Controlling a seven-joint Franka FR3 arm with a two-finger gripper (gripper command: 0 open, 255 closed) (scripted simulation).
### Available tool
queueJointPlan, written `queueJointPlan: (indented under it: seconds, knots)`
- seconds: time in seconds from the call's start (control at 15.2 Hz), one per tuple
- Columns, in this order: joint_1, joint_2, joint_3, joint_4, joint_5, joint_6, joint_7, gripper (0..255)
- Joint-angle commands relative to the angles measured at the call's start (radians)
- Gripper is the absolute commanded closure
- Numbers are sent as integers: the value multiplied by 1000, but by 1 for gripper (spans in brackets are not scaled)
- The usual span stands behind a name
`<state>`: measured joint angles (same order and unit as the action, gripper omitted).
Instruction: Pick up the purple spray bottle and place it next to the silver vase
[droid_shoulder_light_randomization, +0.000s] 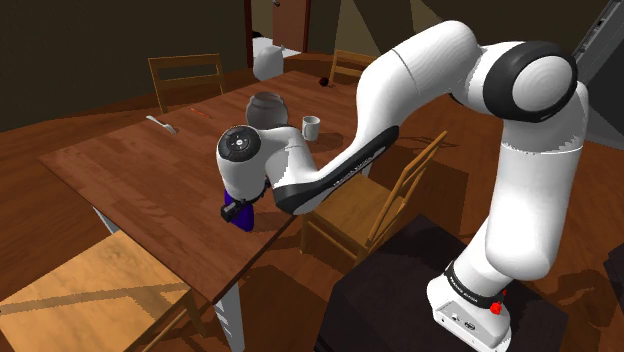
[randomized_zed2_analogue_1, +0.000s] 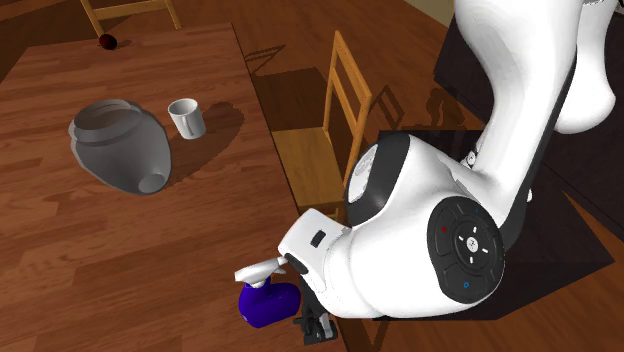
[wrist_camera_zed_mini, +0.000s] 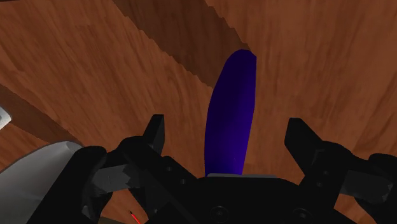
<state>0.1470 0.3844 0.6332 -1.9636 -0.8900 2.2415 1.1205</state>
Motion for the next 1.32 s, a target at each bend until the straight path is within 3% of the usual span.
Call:
queueJointPlan:
  seconds: [0.0, 0.46, 0.53, 1.25]
  knots:
    - [5, 20, -9, 6, -18, 8, 11, 0]
    - [5, 20, -10, 6, -18, 8, 11, 0]
    - [5, 20, -10, 6, -18, 8, 11, 255]
    - [-2, 2, 0, 9, 2, -4, -8, 255]
